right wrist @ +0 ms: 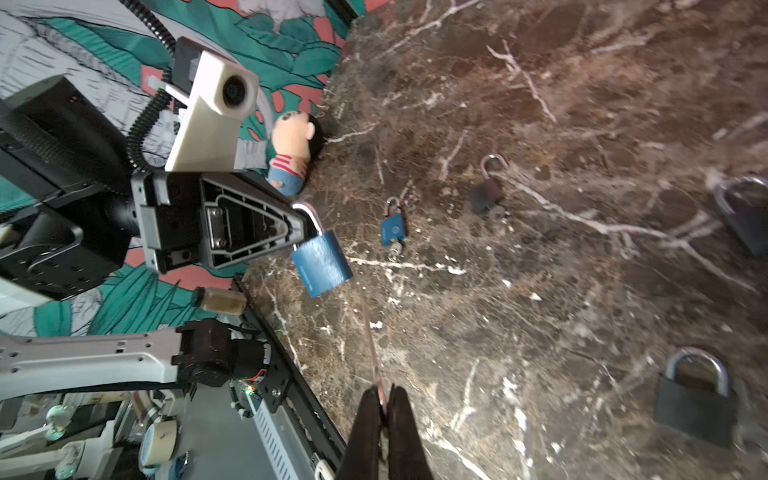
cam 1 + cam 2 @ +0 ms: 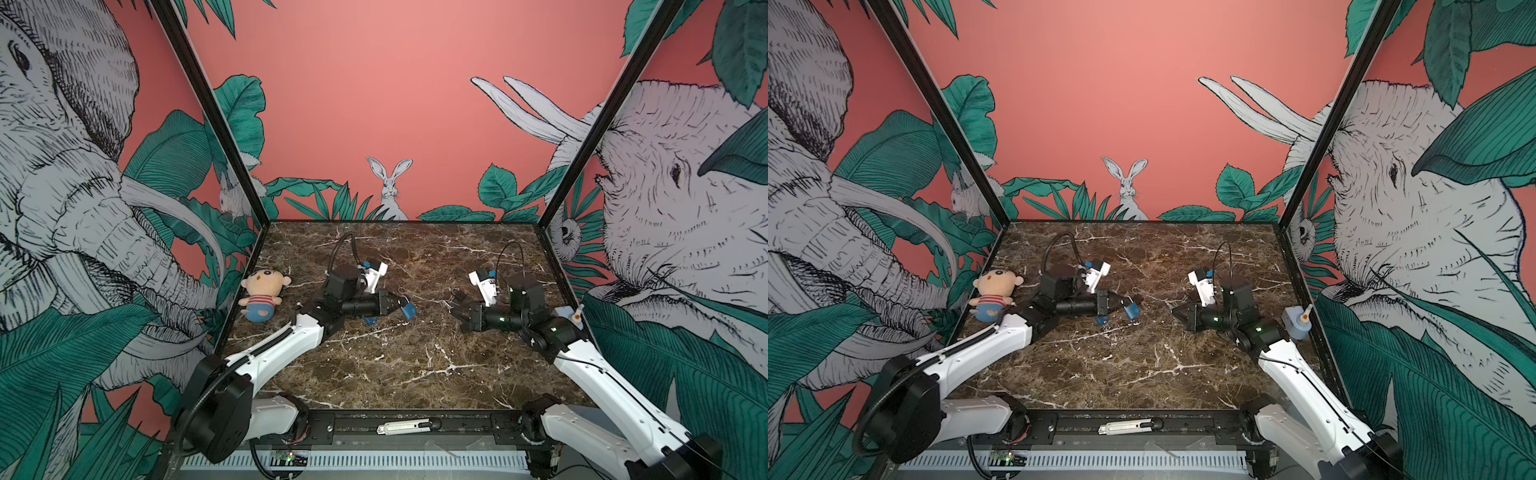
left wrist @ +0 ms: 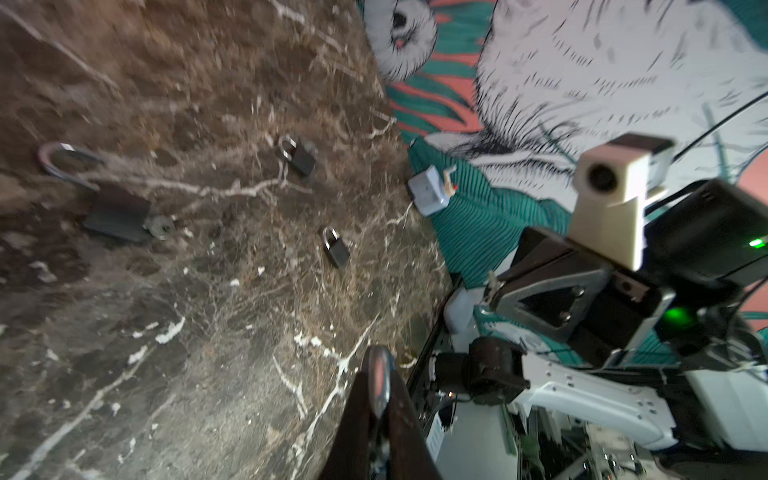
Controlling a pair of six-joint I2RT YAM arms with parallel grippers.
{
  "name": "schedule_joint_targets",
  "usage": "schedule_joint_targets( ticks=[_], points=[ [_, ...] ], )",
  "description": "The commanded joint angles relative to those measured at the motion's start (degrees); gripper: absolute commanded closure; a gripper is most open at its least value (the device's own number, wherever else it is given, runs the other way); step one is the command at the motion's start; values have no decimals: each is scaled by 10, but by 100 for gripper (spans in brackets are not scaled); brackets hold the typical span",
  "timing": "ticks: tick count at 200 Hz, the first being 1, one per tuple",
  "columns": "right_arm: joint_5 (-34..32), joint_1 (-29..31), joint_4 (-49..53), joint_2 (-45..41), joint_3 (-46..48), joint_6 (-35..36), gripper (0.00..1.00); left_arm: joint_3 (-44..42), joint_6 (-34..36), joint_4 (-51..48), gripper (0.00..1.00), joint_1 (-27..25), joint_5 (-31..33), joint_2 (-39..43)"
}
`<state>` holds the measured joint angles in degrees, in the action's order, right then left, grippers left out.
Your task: Lock with the key
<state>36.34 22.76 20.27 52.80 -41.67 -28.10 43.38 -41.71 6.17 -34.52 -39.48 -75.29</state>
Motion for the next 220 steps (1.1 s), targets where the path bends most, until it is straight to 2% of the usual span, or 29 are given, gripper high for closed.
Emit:
schedule_joint_targets(
  ticks=[1,22,27,61,153,220],
  points=[
    [-35,-15,37,-22,13,14,100,28,34,-5,100,-28,19,-42],
    [-52,-31,47,-43,33,8,100,51,58,-21,100,-53,43,-91],
    [-55,-35,48,-48,39,6,100,59,62,-26,100,-73,46,-104],
    [-48,-57,37,-71,65,-7,100,97,55,-9,100,-103,46,-188],
    [-39,-67,17,-26,65,2,100,161,4,53,100,-126,41,-325],
    [-36,-66,-22,-17,79,-5,100,180,-12,73,100,-132,40,-368]
  ],
)
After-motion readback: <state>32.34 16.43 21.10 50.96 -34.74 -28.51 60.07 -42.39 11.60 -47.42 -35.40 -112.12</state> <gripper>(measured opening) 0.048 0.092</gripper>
